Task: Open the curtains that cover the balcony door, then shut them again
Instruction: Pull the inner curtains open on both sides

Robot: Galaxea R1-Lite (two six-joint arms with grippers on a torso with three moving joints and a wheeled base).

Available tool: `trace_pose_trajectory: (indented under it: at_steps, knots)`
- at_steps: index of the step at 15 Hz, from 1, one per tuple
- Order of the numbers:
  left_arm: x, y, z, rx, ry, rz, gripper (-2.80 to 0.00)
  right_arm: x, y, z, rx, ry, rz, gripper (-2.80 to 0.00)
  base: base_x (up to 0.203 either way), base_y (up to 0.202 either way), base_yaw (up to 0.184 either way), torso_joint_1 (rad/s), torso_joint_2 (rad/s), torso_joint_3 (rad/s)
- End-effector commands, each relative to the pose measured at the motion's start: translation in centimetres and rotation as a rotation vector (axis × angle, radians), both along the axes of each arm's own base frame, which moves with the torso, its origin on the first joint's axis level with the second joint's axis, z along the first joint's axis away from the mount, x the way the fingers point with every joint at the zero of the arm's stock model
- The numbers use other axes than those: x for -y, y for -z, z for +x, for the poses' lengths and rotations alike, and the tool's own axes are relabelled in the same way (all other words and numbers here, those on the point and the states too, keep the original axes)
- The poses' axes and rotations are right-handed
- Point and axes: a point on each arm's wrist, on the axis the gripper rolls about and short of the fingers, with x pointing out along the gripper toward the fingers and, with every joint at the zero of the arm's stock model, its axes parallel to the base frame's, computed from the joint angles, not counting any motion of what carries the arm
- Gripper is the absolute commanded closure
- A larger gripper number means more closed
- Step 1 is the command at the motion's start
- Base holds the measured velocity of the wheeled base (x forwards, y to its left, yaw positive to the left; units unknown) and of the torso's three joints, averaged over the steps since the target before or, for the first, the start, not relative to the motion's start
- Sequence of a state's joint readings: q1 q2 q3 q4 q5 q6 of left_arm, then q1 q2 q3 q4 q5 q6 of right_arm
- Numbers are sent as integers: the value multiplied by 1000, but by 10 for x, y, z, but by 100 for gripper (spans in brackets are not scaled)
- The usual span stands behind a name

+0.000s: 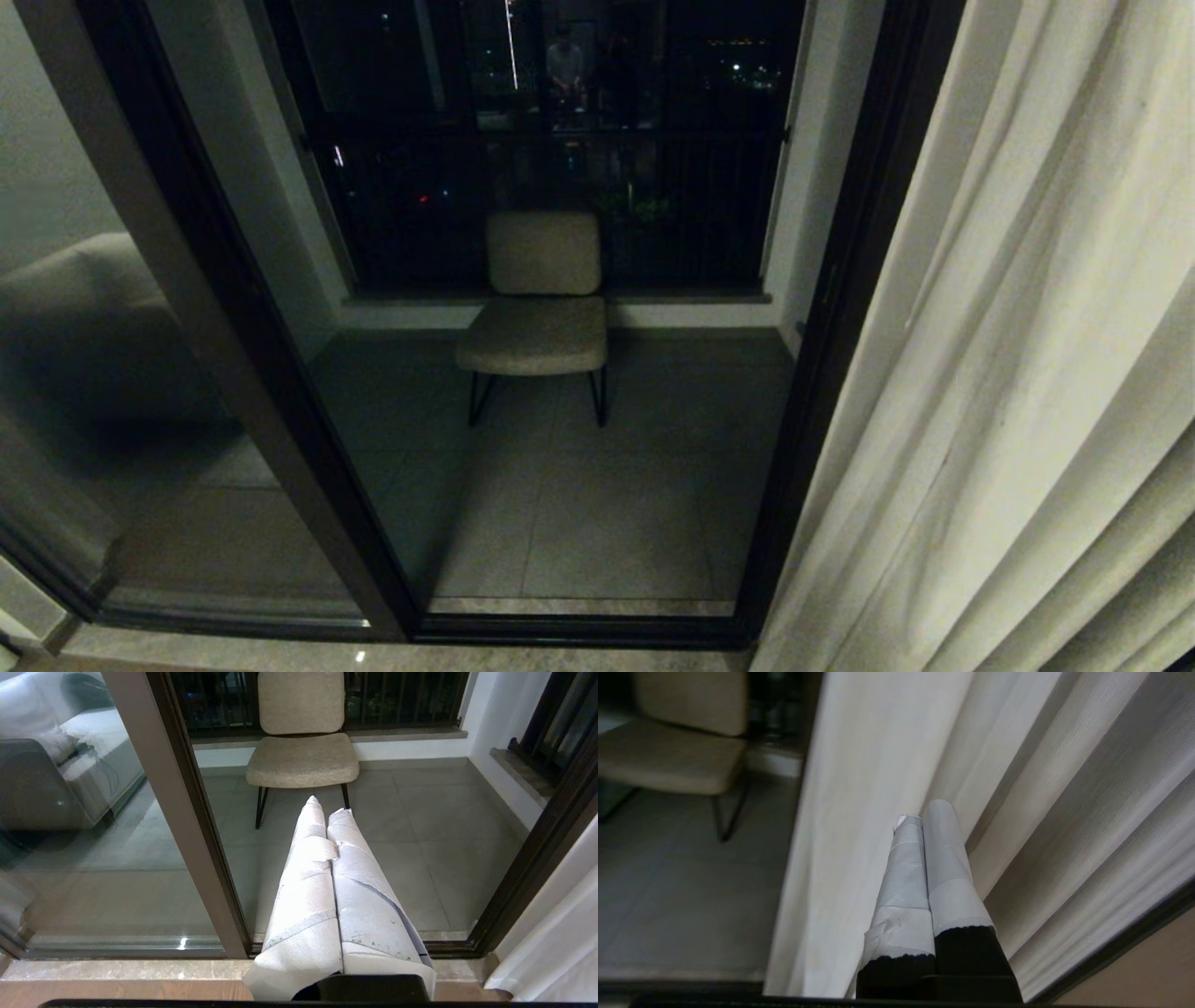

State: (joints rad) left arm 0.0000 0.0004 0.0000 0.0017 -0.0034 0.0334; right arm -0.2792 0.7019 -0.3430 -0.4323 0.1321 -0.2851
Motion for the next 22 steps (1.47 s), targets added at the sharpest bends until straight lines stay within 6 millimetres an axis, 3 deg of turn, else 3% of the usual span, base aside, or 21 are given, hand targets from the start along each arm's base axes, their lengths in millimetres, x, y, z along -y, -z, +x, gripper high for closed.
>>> trace_pose_trajectory:
  at_steps: [1,11,17,22]
  knots:
    - [0,0,0,1,0,0,0,-8,22,-22,26,-54,-8,0,0,0,0,0,0,0]
    - [0,0,0,1,0,0,0,-16,100,-51,-102,-177,49,0,0,0,0,0,0,0]
    - [0,0,0,1,0,2,0,-16,126,-70,-176,-183,113,0,0,0,0,0,0,0]
    - [0,0,0,1,0,2,0,-16,134,-82,-105,-200,140,0,0,0,0,0,0,0]
